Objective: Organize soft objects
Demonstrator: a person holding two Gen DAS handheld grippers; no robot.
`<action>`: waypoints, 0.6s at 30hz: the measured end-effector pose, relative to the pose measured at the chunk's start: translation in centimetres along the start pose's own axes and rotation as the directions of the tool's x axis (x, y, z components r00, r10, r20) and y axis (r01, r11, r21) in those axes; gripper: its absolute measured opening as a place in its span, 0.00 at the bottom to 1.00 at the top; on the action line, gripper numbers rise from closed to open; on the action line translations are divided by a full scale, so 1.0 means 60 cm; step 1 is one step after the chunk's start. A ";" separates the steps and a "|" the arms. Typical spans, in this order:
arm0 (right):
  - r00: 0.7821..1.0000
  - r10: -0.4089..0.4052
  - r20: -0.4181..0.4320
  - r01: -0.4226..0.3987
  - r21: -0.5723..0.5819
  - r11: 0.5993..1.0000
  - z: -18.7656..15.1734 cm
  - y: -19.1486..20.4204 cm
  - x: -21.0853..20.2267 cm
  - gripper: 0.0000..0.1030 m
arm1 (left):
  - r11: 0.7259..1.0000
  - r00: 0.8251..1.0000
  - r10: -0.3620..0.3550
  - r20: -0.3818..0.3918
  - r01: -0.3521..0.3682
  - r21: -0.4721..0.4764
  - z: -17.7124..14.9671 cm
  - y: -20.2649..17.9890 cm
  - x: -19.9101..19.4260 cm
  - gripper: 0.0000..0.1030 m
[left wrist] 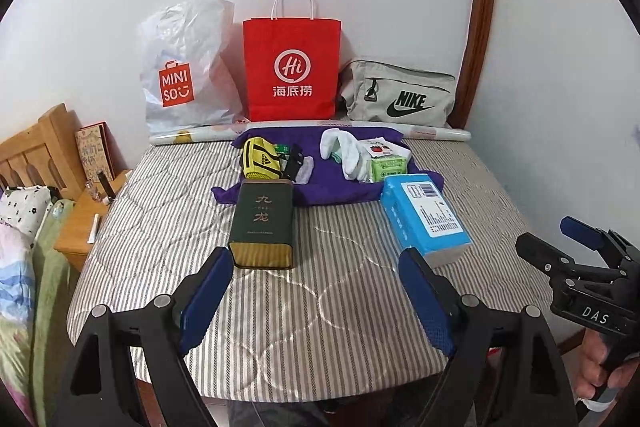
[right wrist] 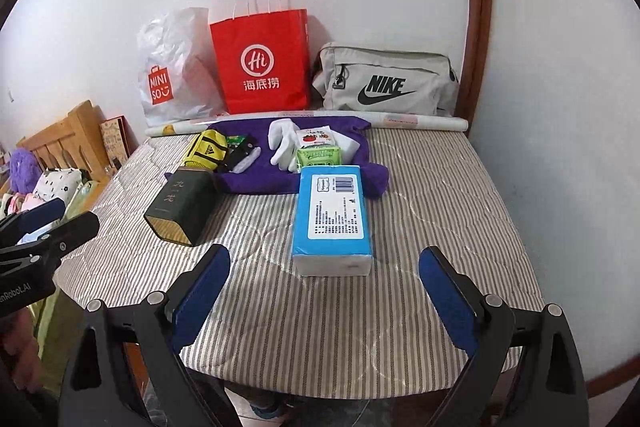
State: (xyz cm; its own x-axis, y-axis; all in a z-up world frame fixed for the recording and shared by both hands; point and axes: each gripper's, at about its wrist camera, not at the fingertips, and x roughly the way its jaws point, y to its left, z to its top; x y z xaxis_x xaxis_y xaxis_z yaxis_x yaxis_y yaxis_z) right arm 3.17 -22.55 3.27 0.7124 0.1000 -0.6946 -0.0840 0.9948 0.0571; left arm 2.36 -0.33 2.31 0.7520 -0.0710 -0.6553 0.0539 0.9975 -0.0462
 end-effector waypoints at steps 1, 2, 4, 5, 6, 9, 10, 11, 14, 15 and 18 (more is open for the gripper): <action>1.000 -0.001 0.005 0.001 -0.002 1.000 0.000 0.001 -0.003 0.92 | 1.000 1.000 0.004 -0.004 -0.004 -0.002 -0.002 0.000 0.000 0.81; 1.000 0.001 0.012 -0.001 -0.004 1.000 -0.001 0.002 -0.005 0.92 | 1.000 1.000 0.007 -0.006 -0.007 -0.001 -0.004 0.000 0.000 0.81; 1.000 0.002 0.016 -0.002 -0.005 1.000 -0.003 0.003 -0.009 0.92 | 1.000 1.000 0.015 -0.009 -0.015 0.001 -0.007 0.000 -0.001 0.81; 1.000 0.004 0.017 -0.004 -0.006 1.000 -0.005 0.003 -0.010 0.92 | 1.000 1.000 0.017 -0.010 -0.017 0.000 -0.008 0.000 -0.001 0.81; 1.000 0.006 0.018 -0.006 -0.009 1.000 -0.006 0.004 -0.011 0.92 | 1.000 1.000 0.019 -0.011 -0.019 0.000 -0.009 0.001 -0.002 0.81; 1.000 0.008 0.016 -0.008 -0.017 1.000 -0.008 0.009 -0.013 0.92 | 1.000 1.000 0.024 -0.010 -0.024 0.000 -0.011 0.001 -0.005 0.81; 1.000 0.009 0.017 -0.009 -0.022 1.000 -0.008 0.010 -0.013 0.92 | 1.000 1.000 0.023 -0.010 -0.023 -0.001 -0.012 0.000 -0.006 0.81; 1.000 0.006 0.019 -0.005 -0.026 1.000 -0.008 0.012 -0.014 0.92 | 1.000 1.000 0.021 -0.010 -0.021 -0.002 -0.012 0.000 -0.007 0.81; 1.000 0.011 0.020 -0.011 -0.027 1.000 -0.010 0.013 -0.017 0.92 | 1.000 1.000 0.021 -0.008 -0.021 0.001 -0.012 0.000 -0.011 0.81; 1.000 0.013 0.023 -0.012 -0.025 1.000 -0.010 0.012 -0.018 0.92 | 1.000 1.000 0.021 -0.005 -0.021 0.001 -0.012 0.000 -0.013 0.81; 1.000 0.008 0.026 -0.008 -0.026 1.000 -0.012 0.012 -0.022 0.92 | 1.000 1.000 0.022 -0.003 -0.022 0.003 -0.013 -0.001 -0.017 0.81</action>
State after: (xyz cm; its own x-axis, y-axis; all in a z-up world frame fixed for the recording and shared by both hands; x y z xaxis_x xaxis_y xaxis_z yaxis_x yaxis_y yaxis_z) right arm 1.68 -22.00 3.68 0.7294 0.1086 -0.6754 -0.1074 0.9933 0.0437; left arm 1.08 -0.32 2.42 0.7514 -0.0491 -0.6581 0.0394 0.9988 -0.0296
